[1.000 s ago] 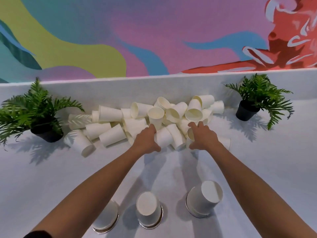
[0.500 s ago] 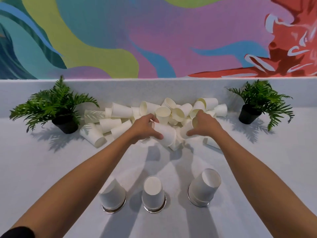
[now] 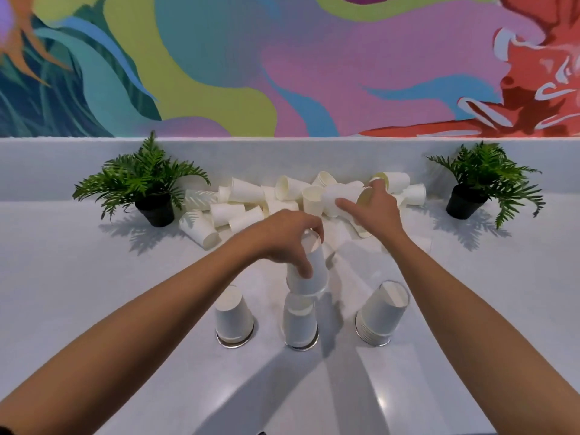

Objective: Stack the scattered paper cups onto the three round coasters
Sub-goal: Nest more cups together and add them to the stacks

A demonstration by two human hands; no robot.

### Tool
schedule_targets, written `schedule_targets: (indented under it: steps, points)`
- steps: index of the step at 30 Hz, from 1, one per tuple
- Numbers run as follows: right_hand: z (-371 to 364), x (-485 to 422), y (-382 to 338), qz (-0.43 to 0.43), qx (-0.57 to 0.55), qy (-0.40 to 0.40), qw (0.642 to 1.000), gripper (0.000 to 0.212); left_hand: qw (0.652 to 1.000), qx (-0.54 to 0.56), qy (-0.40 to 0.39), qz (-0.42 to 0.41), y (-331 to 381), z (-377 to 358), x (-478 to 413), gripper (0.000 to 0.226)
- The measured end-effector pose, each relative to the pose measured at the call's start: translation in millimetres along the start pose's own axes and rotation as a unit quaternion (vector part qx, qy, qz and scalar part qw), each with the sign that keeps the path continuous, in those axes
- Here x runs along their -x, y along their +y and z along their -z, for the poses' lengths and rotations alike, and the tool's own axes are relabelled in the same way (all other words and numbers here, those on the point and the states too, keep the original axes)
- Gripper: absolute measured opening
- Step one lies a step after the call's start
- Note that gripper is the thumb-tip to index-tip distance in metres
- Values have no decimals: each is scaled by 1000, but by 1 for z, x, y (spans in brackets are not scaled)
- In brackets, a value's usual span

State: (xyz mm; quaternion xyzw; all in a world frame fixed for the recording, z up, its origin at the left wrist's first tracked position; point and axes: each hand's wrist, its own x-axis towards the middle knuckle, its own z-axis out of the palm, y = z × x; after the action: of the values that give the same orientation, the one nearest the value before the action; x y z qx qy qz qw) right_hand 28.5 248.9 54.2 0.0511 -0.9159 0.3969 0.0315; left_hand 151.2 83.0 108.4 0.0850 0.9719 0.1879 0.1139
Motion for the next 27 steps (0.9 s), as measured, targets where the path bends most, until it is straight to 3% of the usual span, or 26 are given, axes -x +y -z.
schedule_targets:
  steps: [10,14,16,19,22,25,27]
  points:
    - [0,38,-10,-42,-117,34,992,79,999,-38,-12,-1,-11,-63,14,61]
    - [-2,55,-7,-28,-135,3,990,76,998,46,-29,25,-21,-58,16,87]
    - [-4,62,-5,-12,-152,-16,988,72,990,127,10,58,-23,-42,16,93]
    - [-7,73,-4,-3,-187,-46,981,65,945,291,92,116,-22,-23,15,86]
    - [-12,83,-8,13,-224,-81,971,58,880,450,82,127,-20,-18,11,66]
    - [-15,93,-12,32,-223,-109,968,59,852,489,131,132,-18,-17,9,52]
    - [-18,99,-11,40,-209,-133,968,60,852,481,165,127,-17,-18,10,47]
